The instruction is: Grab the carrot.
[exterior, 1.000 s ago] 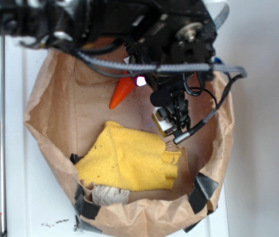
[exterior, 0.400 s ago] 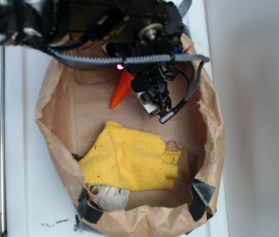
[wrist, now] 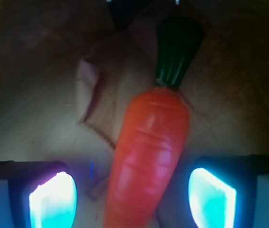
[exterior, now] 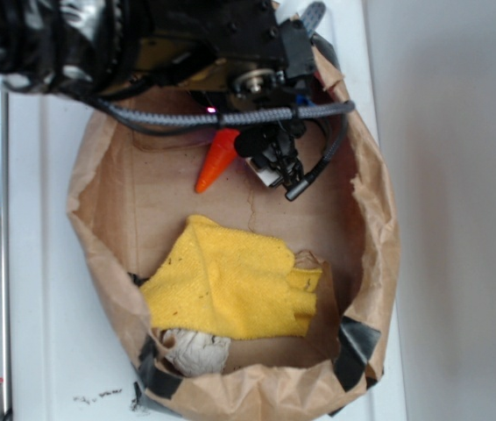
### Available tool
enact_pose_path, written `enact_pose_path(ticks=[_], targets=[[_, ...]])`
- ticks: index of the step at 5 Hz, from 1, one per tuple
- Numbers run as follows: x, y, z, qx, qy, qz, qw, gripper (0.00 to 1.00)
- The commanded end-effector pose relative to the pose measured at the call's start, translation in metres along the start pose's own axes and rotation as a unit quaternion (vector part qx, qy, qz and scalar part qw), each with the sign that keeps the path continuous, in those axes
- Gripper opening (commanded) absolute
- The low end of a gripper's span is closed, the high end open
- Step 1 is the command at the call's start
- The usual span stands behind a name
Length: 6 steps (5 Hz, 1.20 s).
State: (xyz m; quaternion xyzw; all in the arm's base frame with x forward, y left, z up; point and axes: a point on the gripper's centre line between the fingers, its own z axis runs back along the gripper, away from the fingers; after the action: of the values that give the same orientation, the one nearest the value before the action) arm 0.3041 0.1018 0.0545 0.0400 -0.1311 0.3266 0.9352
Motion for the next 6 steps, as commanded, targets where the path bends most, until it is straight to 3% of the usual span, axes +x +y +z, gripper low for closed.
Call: enact_pose_path(ticks=[1,2,5,6], targets=[[0.019,-0.025,-0.023,0.014,-0.04,0.007,0.999,0.89],[0.016,-0.025,-0.019,0.011,-0.04,0.004,0.999,0.0],[-0.006,-0.008,0.069,-0.095,0.017,-0.048,0.994,0.0],[-0.006,-0.023,0.095,-0.118,0.037,-0.068,0.99,0.0]])
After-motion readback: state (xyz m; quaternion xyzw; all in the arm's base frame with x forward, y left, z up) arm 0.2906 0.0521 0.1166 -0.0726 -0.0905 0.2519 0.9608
